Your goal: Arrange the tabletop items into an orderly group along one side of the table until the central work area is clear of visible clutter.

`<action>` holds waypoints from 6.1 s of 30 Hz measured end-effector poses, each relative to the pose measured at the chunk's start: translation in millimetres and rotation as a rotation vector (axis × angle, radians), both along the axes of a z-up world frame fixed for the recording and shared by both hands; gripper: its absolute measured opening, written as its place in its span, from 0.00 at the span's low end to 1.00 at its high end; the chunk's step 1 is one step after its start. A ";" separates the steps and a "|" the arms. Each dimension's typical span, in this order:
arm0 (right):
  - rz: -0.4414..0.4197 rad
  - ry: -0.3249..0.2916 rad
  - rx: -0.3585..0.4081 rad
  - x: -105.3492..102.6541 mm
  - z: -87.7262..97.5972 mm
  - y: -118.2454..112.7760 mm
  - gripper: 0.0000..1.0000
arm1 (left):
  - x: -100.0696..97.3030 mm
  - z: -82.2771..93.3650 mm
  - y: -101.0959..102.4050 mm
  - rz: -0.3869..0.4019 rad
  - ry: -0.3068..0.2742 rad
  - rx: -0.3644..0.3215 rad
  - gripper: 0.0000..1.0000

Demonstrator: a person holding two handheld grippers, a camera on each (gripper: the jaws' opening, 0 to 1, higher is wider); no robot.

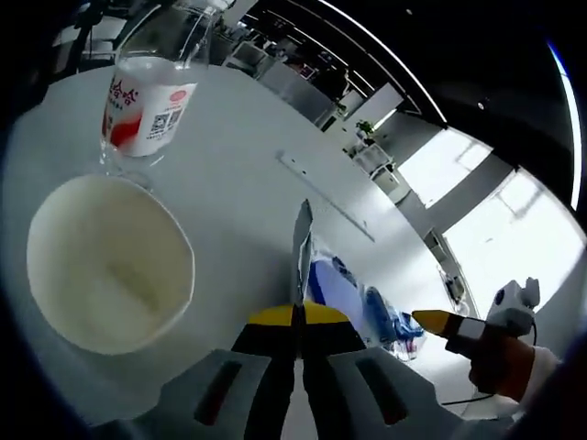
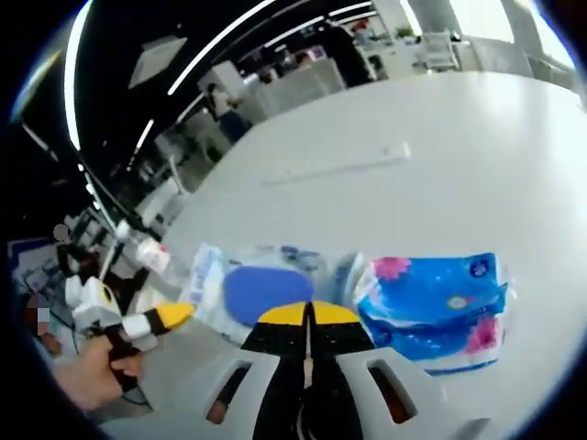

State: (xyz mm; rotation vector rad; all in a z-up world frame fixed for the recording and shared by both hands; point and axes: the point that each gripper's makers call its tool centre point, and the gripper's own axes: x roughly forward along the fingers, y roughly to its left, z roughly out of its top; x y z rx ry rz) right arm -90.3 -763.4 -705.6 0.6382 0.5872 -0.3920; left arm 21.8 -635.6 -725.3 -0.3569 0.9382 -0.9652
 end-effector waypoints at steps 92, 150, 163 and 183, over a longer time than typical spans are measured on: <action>-0.035 -0.068 -0.080 -179.5 45.6 22.9 0.45 | 21.6 70.4 83.4 -0.474 -0.578 0.312 0.28; -0.152 -0.057 0.006 -199.6 32.2 20.1 0.39 | 52.0 26.1 8.7 -0.920 -0.703 0.482 0.00; -0.138 -0.063 0.026 -196.9 29.1 23.0 0.39 | 45.3 20.6 6.0 -0.954 -0.727 0.472 0.00; -0.112 -0.060 0.036 -191.3 26.6 29.4 0.39 | 50.5 26.5 3.8 -0.880 -0.750 0.445 0.16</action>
